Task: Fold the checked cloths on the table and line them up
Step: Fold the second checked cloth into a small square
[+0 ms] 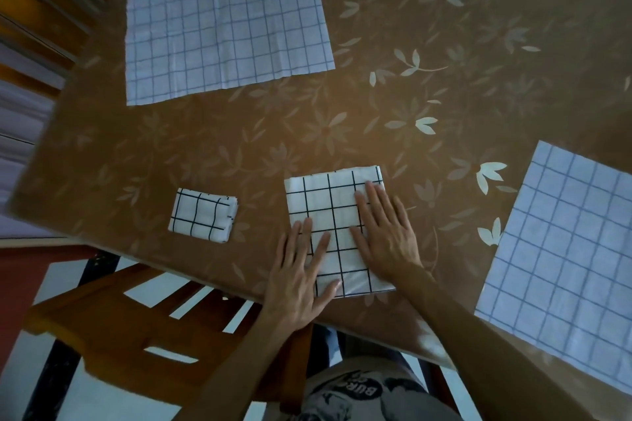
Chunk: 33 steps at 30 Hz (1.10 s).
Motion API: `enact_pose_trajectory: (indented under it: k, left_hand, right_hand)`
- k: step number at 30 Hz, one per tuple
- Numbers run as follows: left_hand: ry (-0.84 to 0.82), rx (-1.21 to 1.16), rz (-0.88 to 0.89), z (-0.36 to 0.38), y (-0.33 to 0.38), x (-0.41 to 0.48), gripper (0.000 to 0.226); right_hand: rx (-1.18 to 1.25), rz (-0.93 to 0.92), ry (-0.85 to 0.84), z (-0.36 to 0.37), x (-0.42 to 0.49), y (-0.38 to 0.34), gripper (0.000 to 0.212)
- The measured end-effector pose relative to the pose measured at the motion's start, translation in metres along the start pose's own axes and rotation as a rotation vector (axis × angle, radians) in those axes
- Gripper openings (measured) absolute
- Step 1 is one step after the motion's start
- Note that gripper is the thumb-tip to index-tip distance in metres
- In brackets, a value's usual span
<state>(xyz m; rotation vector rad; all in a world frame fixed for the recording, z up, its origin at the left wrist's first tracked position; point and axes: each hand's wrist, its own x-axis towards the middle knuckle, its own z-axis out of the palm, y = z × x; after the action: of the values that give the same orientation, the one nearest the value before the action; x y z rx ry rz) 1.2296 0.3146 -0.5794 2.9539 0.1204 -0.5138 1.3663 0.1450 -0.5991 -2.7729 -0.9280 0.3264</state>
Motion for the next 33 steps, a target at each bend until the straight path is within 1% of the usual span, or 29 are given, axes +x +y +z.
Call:
enact_pose_trajectory:
  k: [4, 7, 9, 11, 13, 15, 17, 18, 20, 22, 23, 25, 27, 29, 30, 33]
  left_hand:
    - [-0.01, -0.016, -0.008, -0.006, -0.006, -0.008, 0.086]
    - [-0.019, -0.024, -0.013, -0.013, -0.001, -0.007, 0.09]
    - [-0.001, -0.07, -0.019, -0.018, 0.002, -0.008, 0.092]
    - [0.051, -0.109, -0.017, -0.02, 0.002, -0.01, 0.091]
    - [0.112, -0.115, 0.071, -0.018, 0.0, -0.013, 0.087]
    - [0.155, -0.088, 0.25, -0.013, -0.001, -0.015, 0.074]
    - [0.143, -0.072, 0.371, -0.01, 0.001, -0.015, 0.06]
    - [0.129, -0.086, 0.391, -0.01, 0.002, -0.015, 0.057]
    - [0.126, -0.131, 0.387, -0.009, 0.002, -0.014, 0.049]
    - [0.163, -0.136, 0.423, -0.005, -0.001, -0.012, 0.035]
    - [0.185, -0.128, 0.455, -0.003, -0.003, -0.011, 0.029]
    - [0.233, -0.125, 0.501, -0.001, -0.006, -0.011, 0.022]
    - [0.285, -0.144, 0.519, -0.002, -0.008, -0.012, 0.018]
    - [0.322, -0.199, 0.523, -0.002, -0.012, -0.014, 0.011]
    - [0.335, -0.234, 0.526, -0.003, -0.014, -0.015, 0.011]
    - [0.311, -0.342, 0.539, -0.012, -0.023, -0.022, 0.027]
  right_hand:
    - [-0.034, -0.014, -0.045, -0.011, 0.003, 0.022, 0.064]
    - [0.046, -0.011, -0.047, -0.019, 0.0, 0.019, 0.061]
    - [0.171, 0.073, 0.005, -0.029, -0.01, 0.016, 0.056]
    - [0.246, 0.127, 0.121, -0.034, -0.029, 0.015, 0.043]
    - [0.292, 0.105, 0.18, -0.035, -0.052, 0.014, 0.033]
    - [0.343, 0.083, 0.167, -0.032, -0.076, 0.008, 0.024]
    - [0.38, 0.132, 0.142, -0.03, -0.095, 0.003, 0.016]
    - [0.428, 0.2, 0.099, -0.029, -0.101, 0.0, 0.019]
    - [0.541, 0.334, 0.014, -0.03, -0.109, -0.005, 0.031]
    - [0.582, 0.396, -0.002, -0.027, -0.113, -0.008, 0.043]
    - [0.579, 0.402, -0.008, -0.027, -0.115, -0.01, 0.047]
    - [0.488, 0.357, -0.013, -0.024, -0.121, -0.014, 0.049]
    - [0.369, 0.296, 0.036, -0.018, -0.129, -0.018, 0.046]
    - [0.285, 0.281, 0.102, -0.017, -0.132, -0.025, 0.045]
    - [0.255, 0.288, 0.13, -0.019, -0.13, -0.029, 0.045]
    - [0.192, 0.266, 0.193, -0.025, -0.122, -0.035, 0.041]
